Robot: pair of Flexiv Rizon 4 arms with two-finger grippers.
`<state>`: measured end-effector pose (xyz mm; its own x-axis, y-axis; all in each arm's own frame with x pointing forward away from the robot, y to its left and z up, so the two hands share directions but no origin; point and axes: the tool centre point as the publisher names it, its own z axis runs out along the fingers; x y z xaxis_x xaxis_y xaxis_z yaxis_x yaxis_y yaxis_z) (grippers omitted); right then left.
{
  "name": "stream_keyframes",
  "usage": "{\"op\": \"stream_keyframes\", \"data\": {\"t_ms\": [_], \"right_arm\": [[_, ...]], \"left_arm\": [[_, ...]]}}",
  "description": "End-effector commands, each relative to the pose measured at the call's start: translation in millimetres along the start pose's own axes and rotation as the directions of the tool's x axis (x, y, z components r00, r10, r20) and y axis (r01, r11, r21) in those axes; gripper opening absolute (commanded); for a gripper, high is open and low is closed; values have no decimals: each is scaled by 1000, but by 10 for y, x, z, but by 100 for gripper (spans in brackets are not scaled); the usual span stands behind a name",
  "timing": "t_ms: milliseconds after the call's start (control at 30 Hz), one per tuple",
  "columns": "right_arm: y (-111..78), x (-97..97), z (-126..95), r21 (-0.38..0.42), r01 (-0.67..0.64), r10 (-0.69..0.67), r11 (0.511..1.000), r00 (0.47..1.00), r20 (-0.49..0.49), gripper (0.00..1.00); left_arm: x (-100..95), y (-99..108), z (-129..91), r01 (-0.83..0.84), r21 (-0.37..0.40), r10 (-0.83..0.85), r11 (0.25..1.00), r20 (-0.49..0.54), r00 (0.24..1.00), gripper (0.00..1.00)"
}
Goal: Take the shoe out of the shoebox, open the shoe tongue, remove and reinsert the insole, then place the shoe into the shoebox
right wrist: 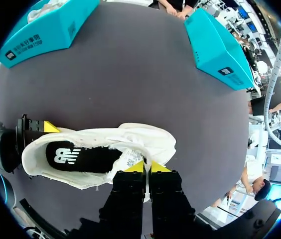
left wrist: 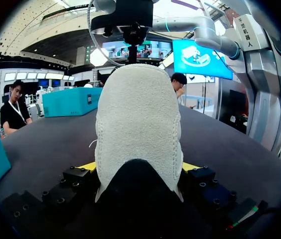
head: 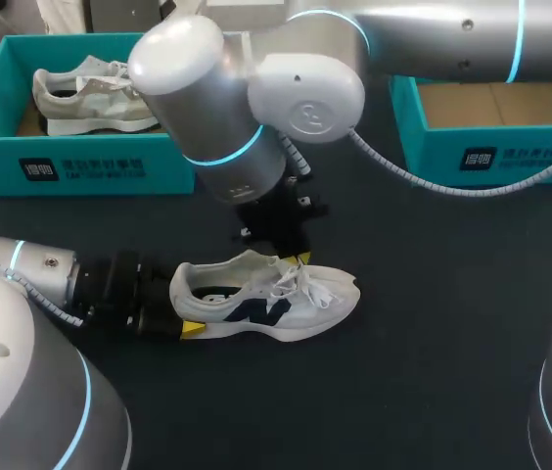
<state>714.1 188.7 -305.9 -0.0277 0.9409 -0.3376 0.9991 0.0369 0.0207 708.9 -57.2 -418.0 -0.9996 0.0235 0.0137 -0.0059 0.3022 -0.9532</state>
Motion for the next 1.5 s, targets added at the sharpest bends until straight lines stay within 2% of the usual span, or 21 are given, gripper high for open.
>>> {"op": "stream_keyframes", "data": {"t_ms": [33,167,267,600,633,667,733,767,800,833,867,900,1033,1167,1367,1433,1500], "right_arm": [[1,-264,86,4,15,-15,1000,993,-115,0],[4,-400,242,9,29,-28,1000,992,-126,0],[16,-426,415,7,45,-44,999,989,-144,0],[-11,-358,879,14,87,-83,996,978,-193,0],[-16,-360,899,15,87,-83,996,978,-192,2],[-19,-365,918,14,81,-77,997,977,-199,9],[-18,-369,930,19,84,-79,996,978,-193,13],[-14,-376,945,19,84,-79,996,978,-194,22],[-13,-378,947,19,86,-81,996,978,-191,41],[3,-398,926,18,87,-82,996,979,-186,69],[13,-417,893,11,85,-81,996,980,-181,92],[20,-442,851,1,78,-76,997,983,-169,100],[74,-550,608,-52,59,-66,997,987,-149,100],[220,-609,264,-170,49,-80,984,979,-185,100],[504,-488,-303,-346,177,-248,921,953,-173,100],[570,-347,-514,-396,246,-335,885,926,-173,100],[625,-230,-651,-450,312,-436,837,877,-202,100]], "left_arm": [[21,14,9,0,0,0,1000,3,1000,0],[21,14,9,0,0,0,1000,3,1000,0],[21,14,9,0,0,0,1000,3,1000,0],[21,14,9,0,0,0,1000,3,1000,0],[21,14,9,0,0,0,1000,3,1000,0],[21,14,9,0,0,0,1000,3,1000,0],[21,14,9,0,0,0,1000,3,1000,0],[21,14,9,0,0,0,1000,3,1000,0],[21,14,9,0,0,0,1000,3,1000,0],[21,14,9,0,0,0,1000,3,1000,0],[21,14,9,0,0,0,1000,3,1000,0],[21,14,9,0,0,0,1000,3,1000,0],[21,14,9,0,0,0,1000,3,1000,0],[21,14,9,0,0,0,1000,3,1000,0],[21,14,9,0,0,0,1000,3,1000,0],[21,14,9,0,0,0,1000,3,1000,0],[21,14,9,0,0,0,1000,3,1000,0]]}}
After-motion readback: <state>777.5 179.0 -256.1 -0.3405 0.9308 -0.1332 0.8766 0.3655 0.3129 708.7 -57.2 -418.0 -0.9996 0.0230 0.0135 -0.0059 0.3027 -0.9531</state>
